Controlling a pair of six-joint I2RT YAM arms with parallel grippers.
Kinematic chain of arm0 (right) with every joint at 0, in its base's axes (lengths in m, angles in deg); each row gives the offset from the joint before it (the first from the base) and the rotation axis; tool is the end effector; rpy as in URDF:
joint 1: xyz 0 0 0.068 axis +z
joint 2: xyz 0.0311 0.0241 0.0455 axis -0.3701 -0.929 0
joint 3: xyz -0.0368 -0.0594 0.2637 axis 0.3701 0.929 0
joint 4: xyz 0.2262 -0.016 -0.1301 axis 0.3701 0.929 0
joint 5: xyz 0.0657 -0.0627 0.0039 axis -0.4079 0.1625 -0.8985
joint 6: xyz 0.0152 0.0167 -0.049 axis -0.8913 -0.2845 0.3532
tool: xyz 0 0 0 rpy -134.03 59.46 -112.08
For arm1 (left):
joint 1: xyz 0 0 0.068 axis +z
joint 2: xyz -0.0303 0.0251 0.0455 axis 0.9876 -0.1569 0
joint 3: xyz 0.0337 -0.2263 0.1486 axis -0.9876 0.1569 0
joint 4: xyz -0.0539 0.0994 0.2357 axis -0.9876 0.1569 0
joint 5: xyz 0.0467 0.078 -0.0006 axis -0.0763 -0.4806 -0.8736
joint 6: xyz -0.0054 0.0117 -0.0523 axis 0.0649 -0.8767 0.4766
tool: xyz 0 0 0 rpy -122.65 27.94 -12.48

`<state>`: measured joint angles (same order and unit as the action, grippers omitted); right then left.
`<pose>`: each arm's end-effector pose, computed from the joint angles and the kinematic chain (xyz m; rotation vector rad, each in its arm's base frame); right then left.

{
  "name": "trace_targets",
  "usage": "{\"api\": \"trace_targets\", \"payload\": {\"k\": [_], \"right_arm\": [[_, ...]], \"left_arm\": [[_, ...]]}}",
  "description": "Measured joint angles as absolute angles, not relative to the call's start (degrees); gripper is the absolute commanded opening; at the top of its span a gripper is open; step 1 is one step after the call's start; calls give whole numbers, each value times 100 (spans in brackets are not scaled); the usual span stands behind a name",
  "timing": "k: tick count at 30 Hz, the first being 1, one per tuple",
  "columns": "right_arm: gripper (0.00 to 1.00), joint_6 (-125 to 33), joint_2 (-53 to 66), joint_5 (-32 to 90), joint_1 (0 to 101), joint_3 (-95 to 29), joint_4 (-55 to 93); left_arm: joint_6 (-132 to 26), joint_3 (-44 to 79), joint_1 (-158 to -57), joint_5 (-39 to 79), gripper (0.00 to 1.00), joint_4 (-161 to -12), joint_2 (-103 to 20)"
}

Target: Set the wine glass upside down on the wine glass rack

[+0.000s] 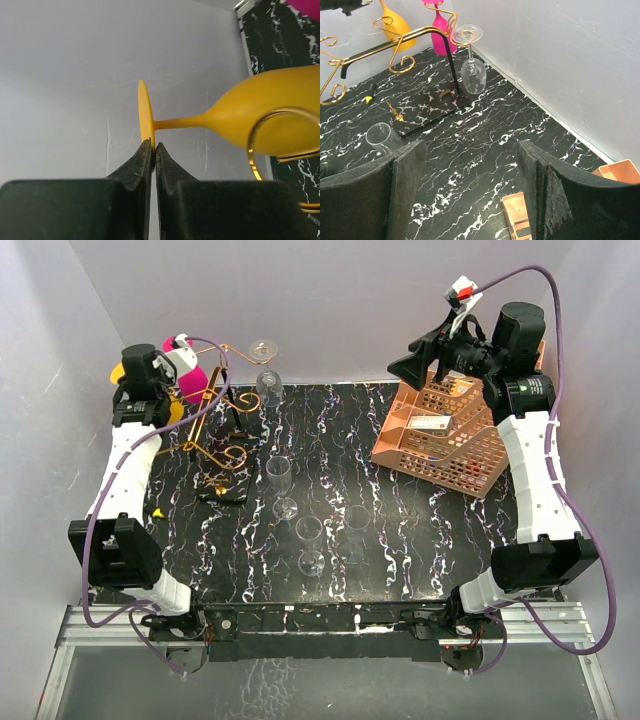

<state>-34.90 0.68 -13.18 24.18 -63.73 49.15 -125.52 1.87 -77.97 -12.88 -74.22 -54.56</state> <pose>0.3092 0.0404 0.4975 -0.7192 1.5926 0.7331 0.3636 0.0339 0.4122 0.6236 1.8047 1.1658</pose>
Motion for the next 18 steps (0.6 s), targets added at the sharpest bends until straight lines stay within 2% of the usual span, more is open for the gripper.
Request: {"api": "trace_targets", "payload": {"k": [18], "right_arm": [[80,-3474,83,-1315,2418,-6097,4886]], "left_arm": [[-13112,386,-8560,-988,0,-7756,-5456]]}}
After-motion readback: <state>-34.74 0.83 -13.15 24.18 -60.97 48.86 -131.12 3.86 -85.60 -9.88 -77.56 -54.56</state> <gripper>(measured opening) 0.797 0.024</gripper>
